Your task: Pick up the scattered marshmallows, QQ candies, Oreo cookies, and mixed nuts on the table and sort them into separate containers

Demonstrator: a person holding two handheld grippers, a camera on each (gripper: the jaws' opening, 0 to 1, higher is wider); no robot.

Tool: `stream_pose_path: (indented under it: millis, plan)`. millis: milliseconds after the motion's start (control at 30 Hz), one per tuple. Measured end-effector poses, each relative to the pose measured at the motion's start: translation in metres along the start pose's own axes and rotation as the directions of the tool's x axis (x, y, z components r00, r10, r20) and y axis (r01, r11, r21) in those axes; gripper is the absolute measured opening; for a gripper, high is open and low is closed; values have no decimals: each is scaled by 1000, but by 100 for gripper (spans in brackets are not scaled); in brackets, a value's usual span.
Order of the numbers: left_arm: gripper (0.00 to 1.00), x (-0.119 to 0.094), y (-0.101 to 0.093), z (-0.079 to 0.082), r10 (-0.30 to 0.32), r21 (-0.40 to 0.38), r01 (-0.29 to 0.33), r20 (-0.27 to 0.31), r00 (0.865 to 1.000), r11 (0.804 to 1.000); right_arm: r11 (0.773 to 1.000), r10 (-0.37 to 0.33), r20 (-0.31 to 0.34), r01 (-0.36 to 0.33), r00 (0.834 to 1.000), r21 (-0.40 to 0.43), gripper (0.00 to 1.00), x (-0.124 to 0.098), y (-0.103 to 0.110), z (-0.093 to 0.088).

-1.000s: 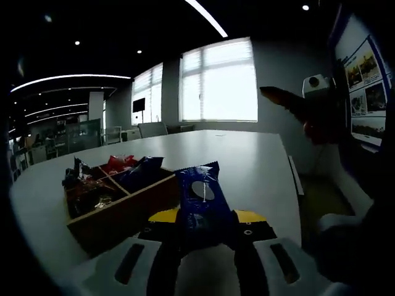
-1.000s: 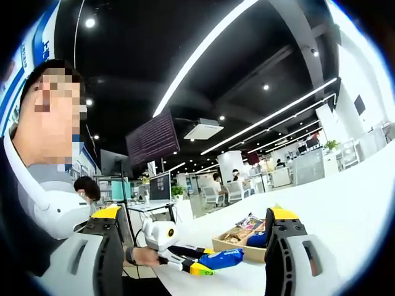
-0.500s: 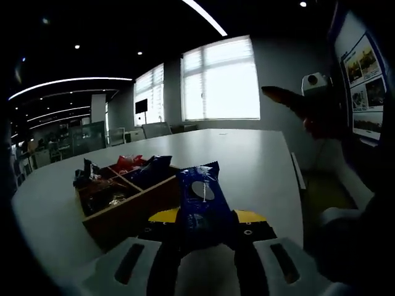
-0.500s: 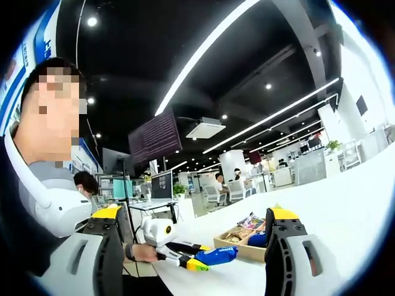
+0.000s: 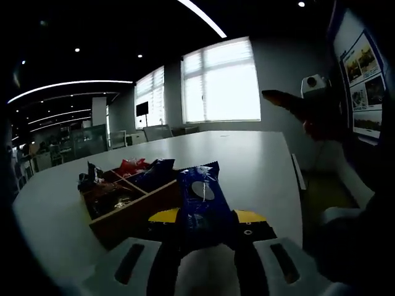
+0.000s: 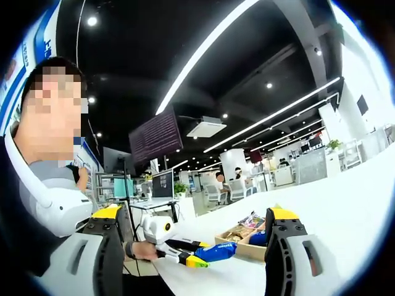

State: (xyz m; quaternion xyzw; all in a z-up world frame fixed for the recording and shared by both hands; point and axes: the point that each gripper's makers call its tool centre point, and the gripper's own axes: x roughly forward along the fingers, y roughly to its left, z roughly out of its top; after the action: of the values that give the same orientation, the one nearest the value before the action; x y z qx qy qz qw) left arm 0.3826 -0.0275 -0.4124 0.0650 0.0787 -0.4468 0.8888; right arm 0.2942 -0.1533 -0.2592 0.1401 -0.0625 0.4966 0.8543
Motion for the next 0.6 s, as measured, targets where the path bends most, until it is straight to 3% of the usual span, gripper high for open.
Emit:
stream_pose_path:
  millis: [600]
  plan:
    - [35, 1, 11, 11, 9, 26, -9, 13, 1000, 1000, 1000, -4, -4, 4, 1000, 4, 90, -1, -1, -1]
